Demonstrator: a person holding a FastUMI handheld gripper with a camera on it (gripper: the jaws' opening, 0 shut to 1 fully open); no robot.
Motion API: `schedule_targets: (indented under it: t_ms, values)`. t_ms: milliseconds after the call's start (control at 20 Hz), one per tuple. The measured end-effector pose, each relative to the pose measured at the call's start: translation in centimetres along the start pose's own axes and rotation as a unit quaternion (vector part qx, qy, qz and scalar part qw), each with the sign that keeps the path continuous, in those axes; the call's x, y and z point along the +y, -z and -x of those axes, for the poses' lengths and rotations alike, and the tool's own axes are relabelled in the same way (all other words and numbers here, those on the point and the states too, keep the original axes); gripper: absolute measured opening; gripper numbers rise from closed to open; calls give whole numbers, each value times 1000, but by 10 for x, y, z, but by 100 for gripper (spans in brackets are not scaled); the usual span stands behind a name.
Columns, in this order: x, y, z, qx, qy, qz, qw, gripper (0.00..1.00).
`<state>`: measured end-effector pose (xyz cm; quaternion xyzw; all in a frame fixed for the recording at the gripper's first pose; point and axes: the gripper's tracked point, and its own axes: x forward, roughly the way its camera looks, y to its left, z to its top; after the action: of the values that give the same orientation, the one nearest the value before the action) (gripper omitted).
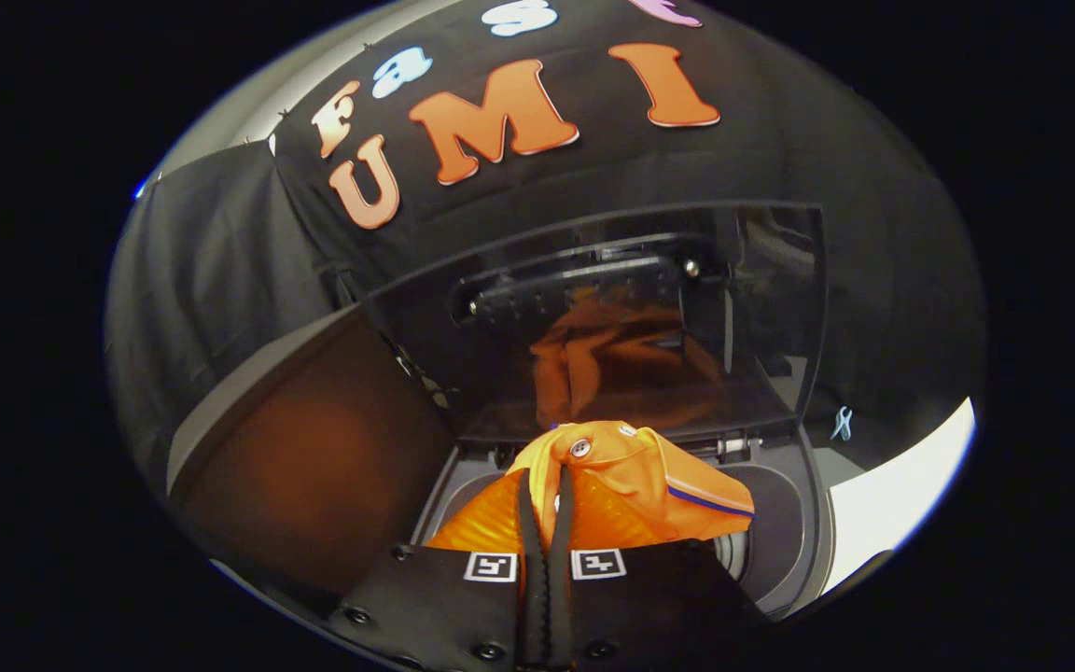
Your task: Put the clothes into the washing machine and then close the washing machine lid.
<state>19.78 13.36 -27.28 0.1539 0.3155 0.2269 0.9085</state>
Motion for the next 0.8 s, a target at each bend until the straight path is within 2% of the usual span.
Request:
schedule_targets:
  t_ms: [300, 600, 800]
  values:
    - [-13, 45, -52, 55, 48, -4, 997, 8]
    - [-28, 95, -78, 126, 86, 6, 988, 8]
    - [-40, 119, -87, 164, 114, -21, 980, 8]
